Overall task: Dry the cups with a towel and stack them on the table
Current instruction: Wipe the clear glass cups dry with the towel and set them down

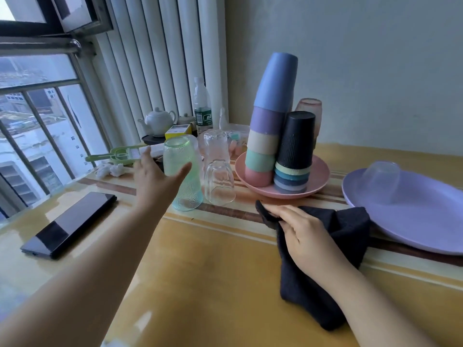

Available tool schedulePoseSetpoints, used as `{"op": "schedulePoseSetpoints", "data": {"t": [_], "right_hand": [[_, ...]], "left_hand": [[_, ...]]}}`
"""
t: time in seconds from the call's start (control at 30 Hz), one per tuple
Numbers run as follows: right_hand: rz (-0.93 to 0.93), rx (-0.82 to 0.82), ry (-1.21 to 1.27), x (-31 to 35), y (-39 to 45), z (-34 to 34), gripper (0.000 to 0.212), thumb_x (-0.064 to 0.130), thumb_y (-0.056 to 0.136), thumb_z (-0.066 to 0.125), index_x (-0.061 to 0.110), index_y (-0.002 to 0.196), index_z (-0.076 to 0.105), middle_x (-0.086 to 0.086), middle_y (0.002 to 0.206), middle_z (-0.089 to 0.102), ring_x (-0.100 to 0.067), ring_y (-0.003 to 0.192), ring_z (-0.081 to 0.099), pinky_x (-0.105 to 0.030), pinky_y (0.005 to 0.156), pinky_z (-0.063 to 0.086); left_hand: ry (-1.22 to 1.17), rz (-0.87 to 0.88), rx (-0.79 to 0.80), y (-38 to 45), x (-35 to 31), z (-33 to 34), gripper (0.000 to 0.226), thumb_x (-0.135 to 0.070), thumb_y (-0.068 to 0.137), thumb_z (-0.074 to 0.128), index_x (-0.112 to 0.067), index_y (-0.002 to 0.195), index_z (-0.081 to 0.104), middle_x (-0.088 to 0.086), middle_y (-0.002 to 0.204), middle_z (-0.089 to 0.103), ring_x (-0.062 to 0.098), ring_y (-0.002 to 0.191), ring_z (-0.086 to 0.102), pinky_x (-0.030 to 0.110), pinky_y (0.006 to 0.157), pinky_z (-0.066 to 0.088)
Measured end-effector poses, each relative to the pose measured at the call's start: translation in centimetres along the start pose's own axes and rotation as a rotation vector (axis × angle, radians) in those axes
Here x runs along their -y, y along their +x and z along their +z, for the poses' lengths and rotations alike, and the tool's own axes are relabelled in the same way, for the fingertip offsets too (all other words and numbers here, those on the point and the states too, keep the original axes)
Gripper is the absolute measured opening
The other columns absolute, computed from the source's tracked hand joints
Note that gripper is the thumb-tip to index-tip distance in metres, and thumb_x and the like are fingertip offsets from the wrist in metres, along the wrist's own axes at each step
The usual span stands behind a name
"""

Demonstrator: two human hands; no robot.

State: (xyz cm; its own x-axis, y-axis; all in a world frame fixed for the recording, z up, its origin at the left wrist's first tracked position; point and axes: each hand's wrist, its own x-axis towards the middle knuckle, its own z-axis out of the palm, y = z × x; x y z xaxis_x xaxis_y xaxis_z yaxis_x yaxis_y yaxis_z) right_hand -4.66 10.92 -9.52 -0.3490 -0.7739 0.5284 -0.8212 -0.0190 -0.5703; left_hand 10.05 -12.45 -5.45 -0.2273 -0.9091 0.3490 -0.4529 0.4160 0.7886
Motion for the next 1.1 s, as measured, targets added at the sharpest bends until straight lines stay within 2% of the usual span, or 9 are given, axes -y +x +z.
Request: {"op": "schedulePoseSetpoints", "data": {"t": [0.07, 0.13, 0.23, 0.3, 0.4, 0.5, 0.7, 0.93, 1.1], "right_hand": [[0.05, -0.104, -0.025, -0.3, 0.3, -0.9, 0.049, -0.017, 0.083, 0.047, 0.01, 0.121, 0.062, 0.011, 0.114, 0.057, 0.008, 0.108, 0.046, 0.002, 0.094, 0.028], [0.134, -0.22, -0.073, -0.9, 0.5, -2.4, 0.048, -0.016, 0.084, 0.047, 0.009, 0.121, 0.063, 0.006, 0.113, 0.059, 0.008, 0.104, 0.046, 0.004, 0.091, 0.027], [0.293, -0.337, -0.147, -2.3, 0.4, -5.3, 0.046, -0.013, 0.088, 0.044, 0.01, 0.123, 0.062, -0.002, 0.116, 0.063, -0.005, 0.105, 0.053, -0.002, 0.088, 0.029], [0.394, -0.374, -0.194, -3.4, 0.0, -7.4, 0.045, -0.011, 0.089, 0.042, 0.011, 0.124, 0.061, -0.005, 0.118, 0.064, -0.017, 0.11, 0.057, -0.004, 0.086, 0.03], [0.571, -0.412, -0.215, -5.2, -0.9, -9.8, 0.044, -0.007, 0.091, 0.04, 0.013, 0.125, 0.061, -0.005, 0.122, 0.064, -0.021, 0.115, 0.056, -0.009, 0.085, 0.032], [0.707, -0.38, -0.211, -6.9, -2.0, -11.3, 0.045, -0.005, 0.09, 0.038, 0.015, 0.123, 0.061, -0.002, 0.123, 0.064, -0.02, 0.116, 0.056, -0.017, 0.091, 0.038], [0.818, -0.33, -0.179, -8.6, -2.9, -12.3, 0.045, -0.001, 0.093, 0.037, 0.021, 0.124, 0.061, 0.004, 0.122, 0.064, -0.015, 0.115, 0.056, -0.016, 0.087, 0.039], [0.829, -0.319, -0.148, -8.4, -2.9, -12.7, 0.046, 0.0, 0.094, 0.037, 0.025, 0.125, 0.06, 0.007, 0.122, 0.063, -0.011, 0.114, 0.055, -0.011, 0.082, 0.036], [0.825, -0.339, -0.124, -8.2, -2.7, -12.6, 0.044, 0.002, 0.095, 0.037, 0.023, 0.126, 0.059, 0.006, 0.124, 0.062, -0.013, 0.117, 0.054, -0.015, 0.087, 0.038]], "left_hand": [[0.063, 0.176, -0.171, -1.9, -0.8, 0.4, 0.068, -0.029, 0.086, 0.068, -0.003, 0.14, 0.036, 0.019, 0.141, 0.036, 0.035, 0.135, 0.031, 0.044, 0.112, 0.026], [0.028, 0.438, -0.182, -3.7, -2.1, 1.5, 0.049, -0.025, 0.085, 0.06, 0.001, 0.124, 0.047, 0.02, 0.121, 0.046, 0.031, 0.115, 0.045, 0.038, 0.099, 0.037], [-0.07, 0.699, 0.1, -6.1, -5.5, 4.8, 0.035, -0.027, 0.08, 0.052, 0.0, 0.104, 0.056, 0.002, 0.091, 0.053, 0.007, 0.079, 0.043, 0.018, 0.07, 0.034], [-0.073, 0.747, 0.325, -7.8, -8.7, 7.8, 0.02, -0.018, 0.083, 0.059, -0.004, 0.098, 0.06, -0.003, 0.085, 0.056, 0.009, 0.074, 0.049, 0.013, 0.064, 0.035], [-0.148, 0.618, 0.572, -9.4, -13.1, 12.7, 0.017, -0.008, 0.087, 0.062, -0.007, 0.104, 0.061, 0.0, 0.094, 0.064, 0.018, 0.083, 0.06, 0.016, 0.072, 0.045], [-0.159, 0.497, 0.701, -9.3, -16.8, 17.9, 0.027, -0.013, 0.089, 0.062, -0.008, 0.115, 0.059, 0.002, 0.108, 0.066, 0.017, 0.091, 0.06, 0.021, 0.083, 0.045], [-0.006, 0.404, 1.024, -8.1, -20.5, 26.2, 0.083, -0.023, 0.077, 0.08, -0.011, 0.143, 0.033, 0.002, 0.142, 0.046, 0.02, 0.123, 0.049, 0.033, 0.101, 0.043], [-0.088, 0.322, 1.101, -8.7, -21.5, 29.6, 0.075, -0.019, 0.072, 0.084, -0.017, 0.135, 0.043, -0.003, 0.119, 0.055, 0.015, 0.102, 0.049, 0.026, 0.08, 0.04], [-0.347, 0.221, 1.062, -8.2, -21.8, 28.3, 0.078, -0.027, 0.058, 0.089, -0.021, 0.127, 0.051, -0.005, 0.114, 0.062, 0.017, 0.105, 0.061, 0.032, 0.088, 0.05]]}}
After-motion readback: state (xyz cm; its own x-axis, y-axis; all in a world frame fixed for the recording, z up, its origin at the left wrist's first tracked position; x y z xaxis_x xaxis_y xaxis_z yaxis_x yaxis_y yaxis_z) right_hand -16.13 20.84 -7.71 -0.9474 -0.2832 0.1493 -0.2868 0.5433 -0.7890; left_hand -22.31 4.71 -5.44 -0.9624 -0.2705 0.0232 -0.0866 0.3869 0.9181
